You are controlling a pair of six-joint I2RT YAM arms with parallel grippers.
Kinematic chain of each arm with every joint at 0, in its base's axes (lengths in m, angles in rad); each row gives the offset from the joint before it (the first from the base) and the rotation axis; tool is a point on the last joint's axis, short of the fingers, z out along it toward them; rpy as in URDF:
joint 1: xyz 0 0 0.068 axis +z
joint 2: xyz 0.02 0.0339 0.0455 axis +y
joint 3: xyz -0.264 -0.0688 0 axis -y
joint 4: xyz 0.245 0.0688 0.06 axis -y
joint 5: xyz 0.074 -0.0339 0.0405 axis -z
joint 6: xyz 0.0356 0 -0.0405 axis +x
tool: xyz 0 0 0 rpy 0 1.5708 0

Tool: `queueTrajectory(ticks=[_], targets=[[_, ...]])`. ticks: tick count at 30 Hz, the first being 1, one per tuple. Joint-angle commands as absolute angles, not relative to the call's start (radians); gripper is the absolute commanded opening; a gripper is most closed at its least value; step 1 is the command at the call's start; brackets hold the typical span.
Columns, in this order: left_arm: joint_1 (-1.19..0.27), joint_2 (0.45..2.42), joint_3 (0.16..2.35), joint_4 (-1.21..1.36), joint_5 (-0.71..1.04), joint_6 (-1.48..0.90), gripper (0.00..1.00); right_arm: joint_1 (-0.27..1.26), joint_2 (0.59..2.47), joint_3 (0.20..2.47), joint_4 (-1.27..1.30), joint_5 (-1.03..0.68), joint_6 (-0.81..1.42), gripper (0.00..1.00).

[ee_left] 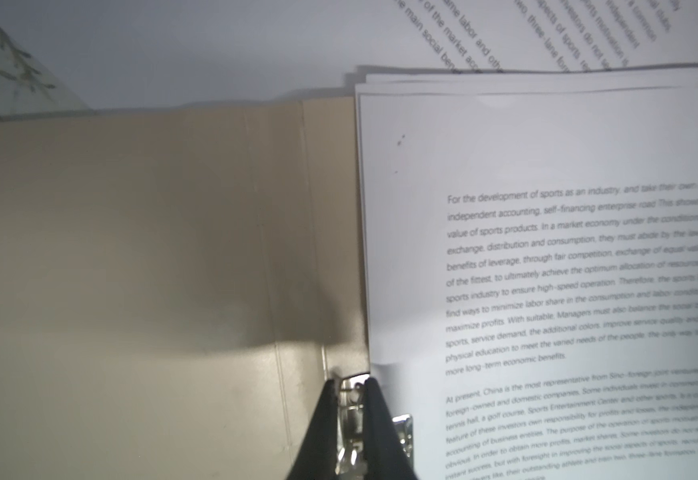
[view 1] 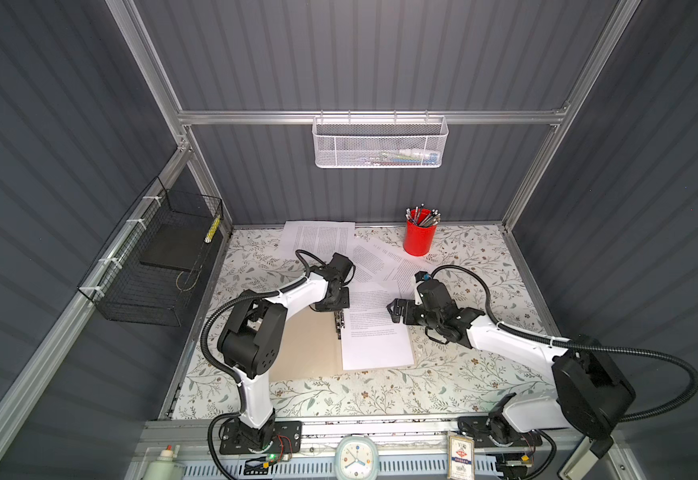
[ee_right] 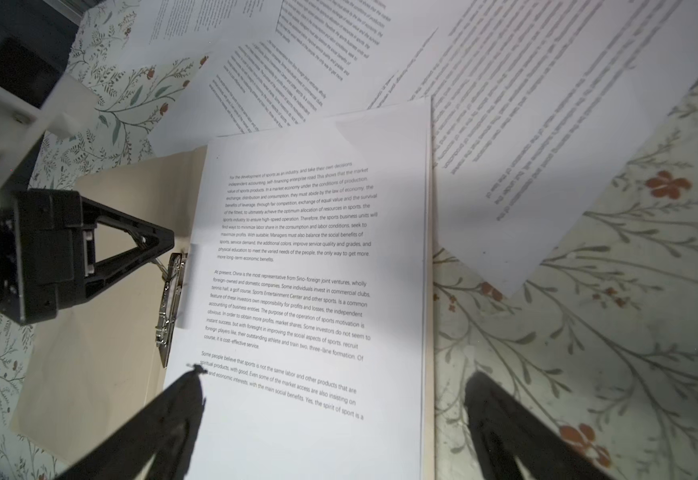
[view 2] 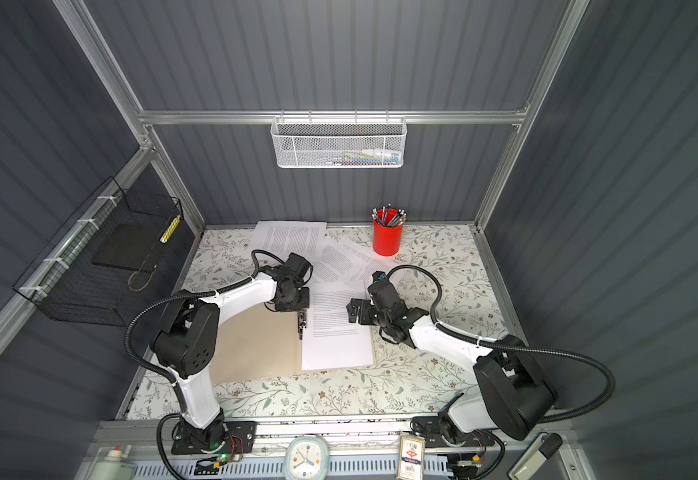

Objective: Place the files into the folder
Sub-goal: 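Release the stack and move both grippers toward the loose sheets by the pen cup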

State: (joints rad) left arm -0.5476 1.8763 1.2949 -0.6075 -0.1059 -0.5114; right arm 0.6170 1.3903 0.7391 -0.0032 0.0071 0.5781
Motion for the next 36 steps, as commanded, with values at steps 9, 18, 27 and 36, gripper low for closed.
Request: queueTrajectory(ticks=[9,18,27,36], targets=[[-0.562,1.833,1.210,-0.603,0.038,-0.472,0.03,0.414,1.372,0.721,-0.028,-0.078,0.588,0.99],[-0.623,1.835,1.207,-0.585,0.054,-0.448,0.03,0.314,1.391,0.748,-0.021,-0.109,0.605,0.99],[-0.688,1.882,1.265,-0.585,0.064,-0.425,0.03,0.295,1.399,0.730,-0.001,-0.097,0.621,0.99],[-0.696,1.900,1.345,-0.604,0.066,-0.436,0.14,0.276,1.446,0.768,0.014,-0.122,0.619,0.99]])
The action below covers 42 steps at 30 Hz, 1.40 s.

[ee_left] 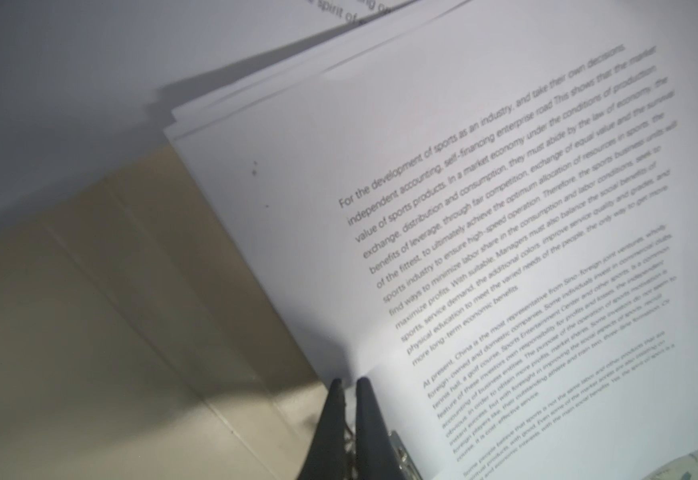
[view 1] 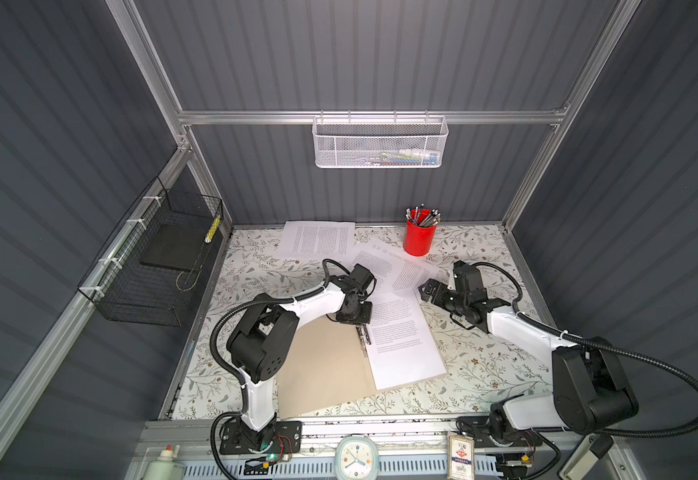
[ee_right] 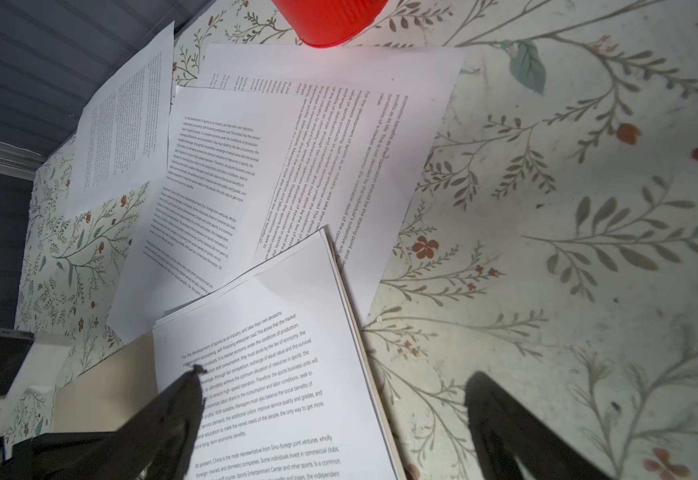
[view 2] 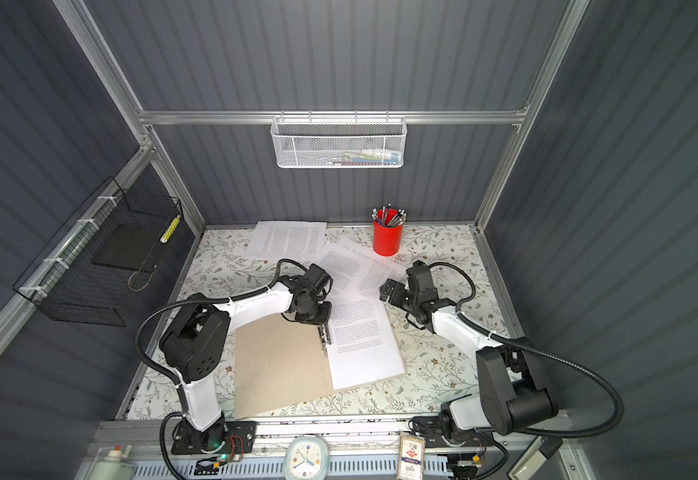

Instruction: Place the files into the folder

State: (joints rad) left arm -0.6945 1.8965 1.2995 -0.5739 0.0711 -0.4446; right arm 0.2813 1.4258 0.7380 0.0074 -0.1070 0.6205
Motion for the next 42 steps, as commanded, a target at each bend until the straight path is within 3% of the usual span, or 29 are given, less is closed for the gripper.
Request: queueTrajectory(ticks=[1,8,18,27,42], targets=[[-0.695,1.892,1.353,-0.614,0.047,-0.439,0.18,0.276,1.456,0.781,0.006,-0.117,0.619,0.99],[-0.685,1.786,1.405,-0.693,-0.024,-0.438,0.54,0.276,1.528,0.871,-0.012,-0.136,0.591,0.99],[-0.490,1.791,1.487,-0.630,0.105,-0.489,0.80,0.276,1.748,1.118,-0.059,-0.242,0.502,0.98],[-0.374,2.004,1.601,-0.551,0.151,-0.486,0.85,0.277,2.018,1.426,-0.163,-0.325,0.471,0.94],[-0.366,2.216,1.736,-0.640,0.171,-0.428,0.85,0.277,2.196,1.600,-0.210,-0.378,0.582,0.92]])
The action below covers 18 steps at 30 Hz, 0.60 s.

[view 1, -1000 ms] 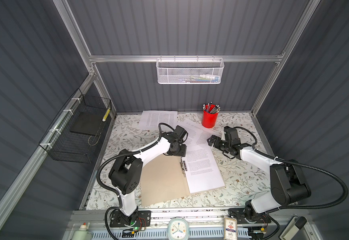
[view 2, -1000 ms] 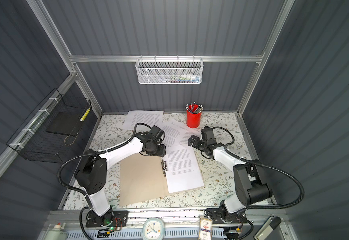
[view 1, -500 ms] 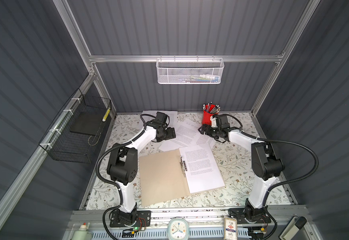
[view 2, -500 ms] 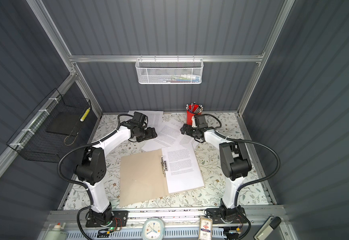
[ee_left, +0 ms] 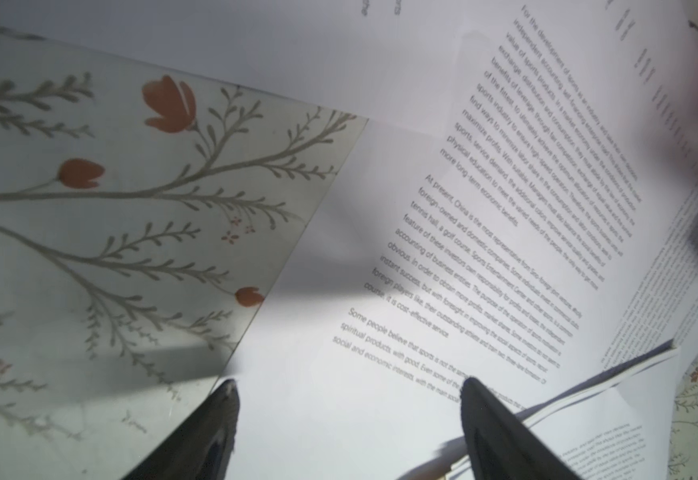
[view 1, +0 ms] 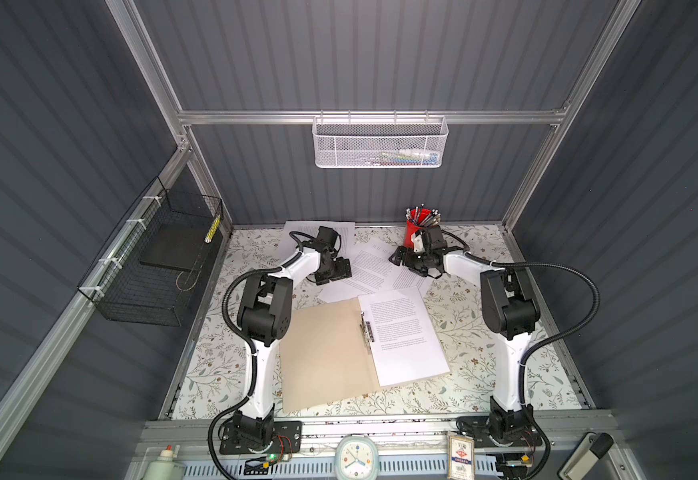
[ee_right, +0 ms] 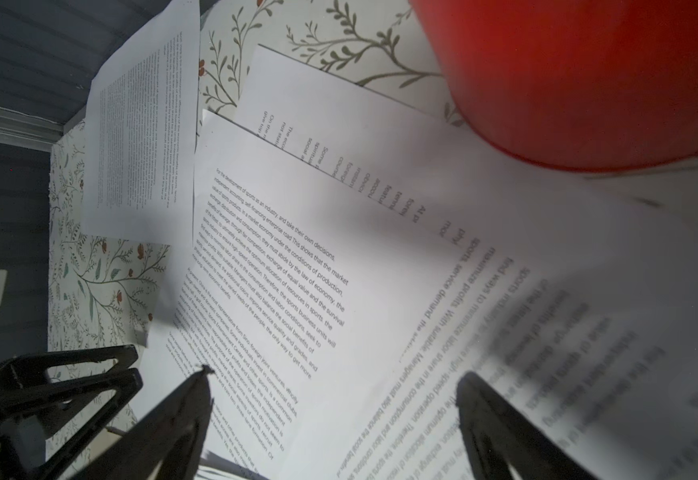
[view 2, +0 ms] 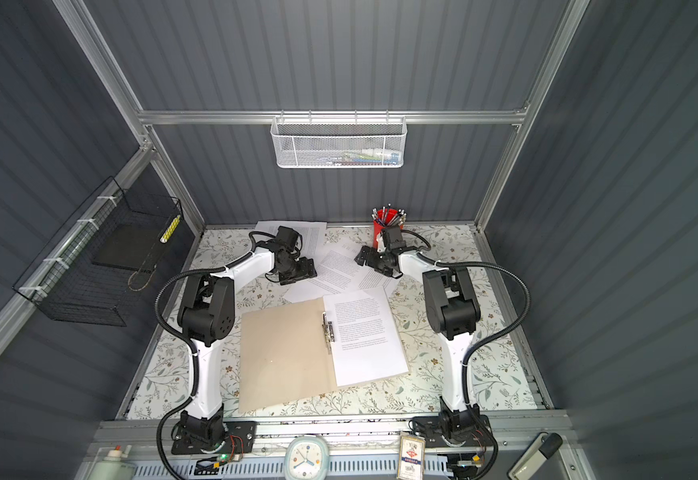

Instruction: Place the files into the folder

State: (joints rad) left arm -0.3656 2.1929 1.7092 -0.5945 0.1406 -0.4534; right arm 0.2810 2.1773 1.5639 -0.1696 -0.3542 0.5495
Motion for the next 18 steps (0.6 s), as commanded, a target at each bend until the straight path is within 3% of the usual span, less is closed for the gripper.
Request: queueTrajectory(ticks=[1,18], targets=[[-0.366,2.220,1.736,-0.643,0.174,-0.426,0.85,0.278,2.200,1.604,-0.215,-0.372,0.588,0.92],[-0.386,2.271,1.716,-0.644,0.223,-0.428,0.85,0.276,2.290,1.682,-0.223,-0.400,0.662,0.92]])
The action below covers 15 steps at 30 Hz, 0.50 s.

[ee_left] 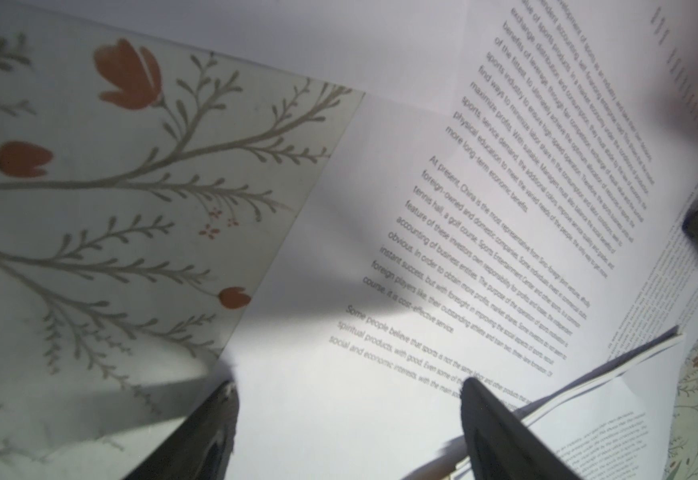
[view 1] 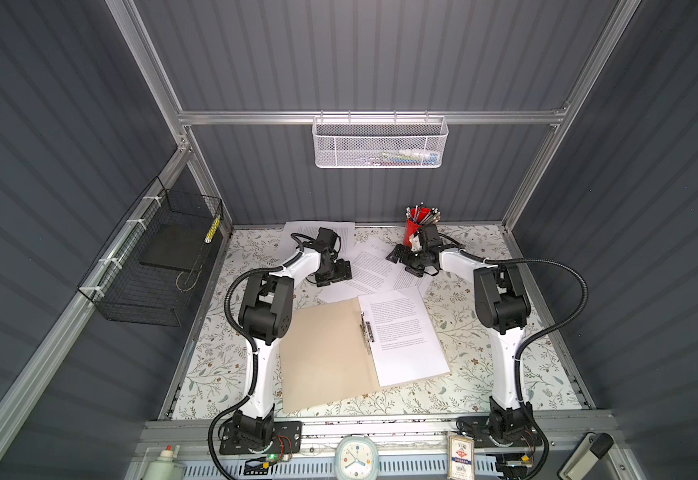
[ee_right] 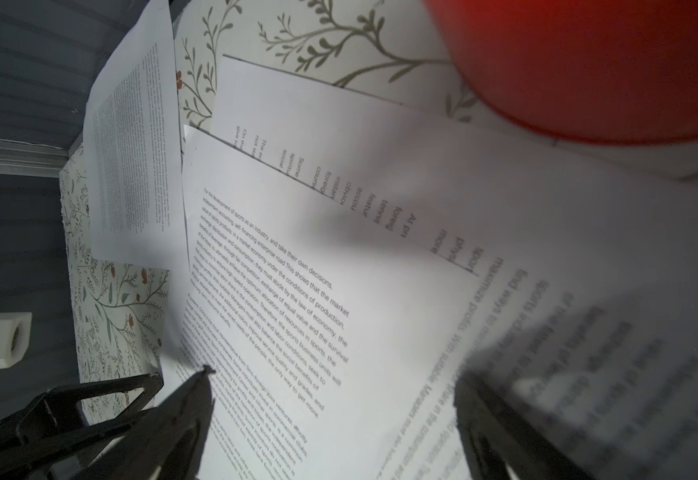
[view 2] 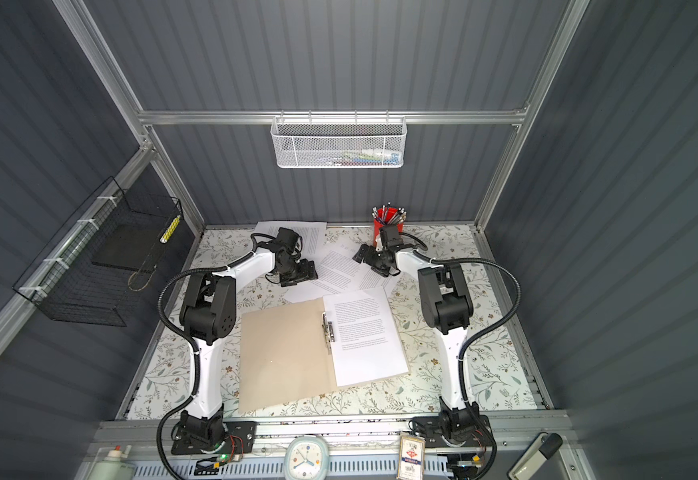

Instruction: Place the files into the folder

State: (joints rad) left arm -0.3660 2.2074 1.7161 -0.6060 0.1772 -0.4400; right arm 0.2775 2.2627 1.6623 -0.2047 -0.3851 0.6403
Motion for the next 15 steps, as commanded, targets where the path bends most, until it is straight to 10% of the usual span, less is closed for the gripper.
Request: queueTrajectory(ticks=[1,15], targets=[[-0.390,2.274,1.723,-0.648,0.224,-0.428,0.84,0.276,2.293,1.687,-0.222,-0.405,0.665,0.92],[-0.431,2.339,1.792,-0.670,0.232,-0.441,0.85,0.281,2.281,1.654,-0.143,-0.525,0.704,0.91]])
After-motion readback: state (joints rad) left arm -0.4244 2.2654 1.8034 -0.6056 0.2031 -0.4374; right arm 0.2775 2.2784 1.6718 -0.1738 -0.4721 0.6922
